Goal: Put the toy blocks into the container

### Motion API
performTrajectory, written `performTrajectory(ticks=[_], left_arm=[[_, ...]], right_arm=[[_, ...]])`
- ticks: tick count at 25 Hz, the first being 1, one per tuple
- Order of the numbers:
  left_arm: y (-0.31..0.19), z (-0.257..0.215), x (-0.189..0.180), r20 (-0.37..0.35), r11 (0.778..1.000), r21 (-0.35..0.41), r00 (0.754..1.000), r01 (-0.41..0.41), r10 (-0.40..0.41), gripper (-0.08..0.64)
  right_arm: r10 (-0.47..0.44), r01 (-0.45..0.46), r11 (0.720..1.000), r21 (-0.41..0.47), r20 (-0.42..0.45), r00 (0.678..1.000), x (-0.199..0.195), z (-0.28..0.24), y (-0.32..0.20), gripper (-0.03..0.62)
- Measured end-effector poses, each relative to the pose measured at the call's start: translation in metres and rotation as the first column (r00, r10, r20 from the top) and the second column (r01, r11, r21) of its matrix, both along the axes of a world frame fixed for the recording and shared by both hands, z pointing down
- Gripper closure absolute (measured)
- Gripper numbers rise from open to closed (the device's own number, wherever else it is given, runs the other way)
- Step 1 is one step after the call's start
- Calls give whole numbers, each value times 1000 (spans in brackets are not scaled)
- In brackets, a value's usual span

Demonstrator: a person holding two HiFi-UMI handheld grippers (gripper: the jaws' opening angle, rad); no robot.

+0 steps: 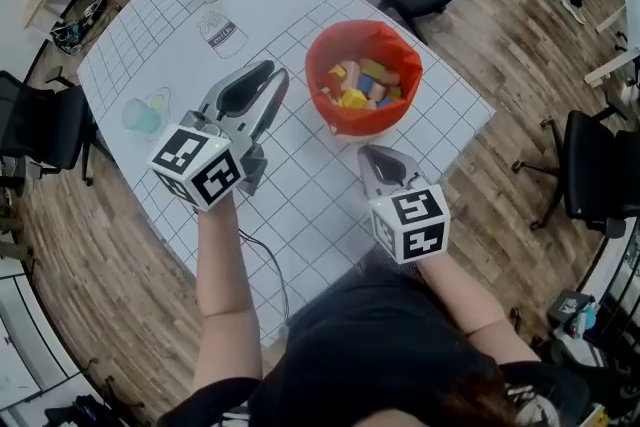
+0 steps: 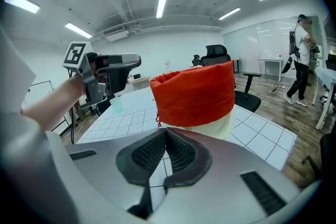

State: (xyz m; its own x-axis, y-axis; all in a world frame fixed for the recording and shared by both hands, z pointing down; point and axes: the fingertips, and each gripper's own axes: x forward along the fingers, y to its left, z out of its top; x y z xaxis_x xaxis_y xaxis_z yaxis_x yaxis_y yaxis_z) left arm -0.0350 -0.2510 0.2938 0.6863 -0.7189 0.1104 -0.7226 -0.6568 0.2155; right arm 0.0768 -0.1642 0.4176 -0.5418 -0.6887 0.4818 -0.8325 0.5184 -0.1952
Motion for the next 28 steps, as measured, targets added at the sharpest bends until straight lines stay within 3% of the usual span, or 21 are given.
performTrajectory(ticks=[11, 16, 21, 28], left_arm=[[47, 24, -77, -42, 977, -43, 977, 207, -209, 495], [66, 37, -101, -48, 941, -78, 941, 331, -335, 515], [87, 52, -102, -14, 922, -106, 927, 371, -375, 517], [114, 91, -107, 26, 877, -202, 897, 437, -441, 520]], right_arm=[[1, -1, 999, 39, -7, 1000, -3, -17, 3, 578], [4, -4, 999, 50, 1, 1000, -4, -22, 3, 578], [-5, 5, 999, 50, 5, 1000, -8, -22, 5, 578], [-18, 17, 999, 40, 12, 1000, -10, -18, 8, 578]])
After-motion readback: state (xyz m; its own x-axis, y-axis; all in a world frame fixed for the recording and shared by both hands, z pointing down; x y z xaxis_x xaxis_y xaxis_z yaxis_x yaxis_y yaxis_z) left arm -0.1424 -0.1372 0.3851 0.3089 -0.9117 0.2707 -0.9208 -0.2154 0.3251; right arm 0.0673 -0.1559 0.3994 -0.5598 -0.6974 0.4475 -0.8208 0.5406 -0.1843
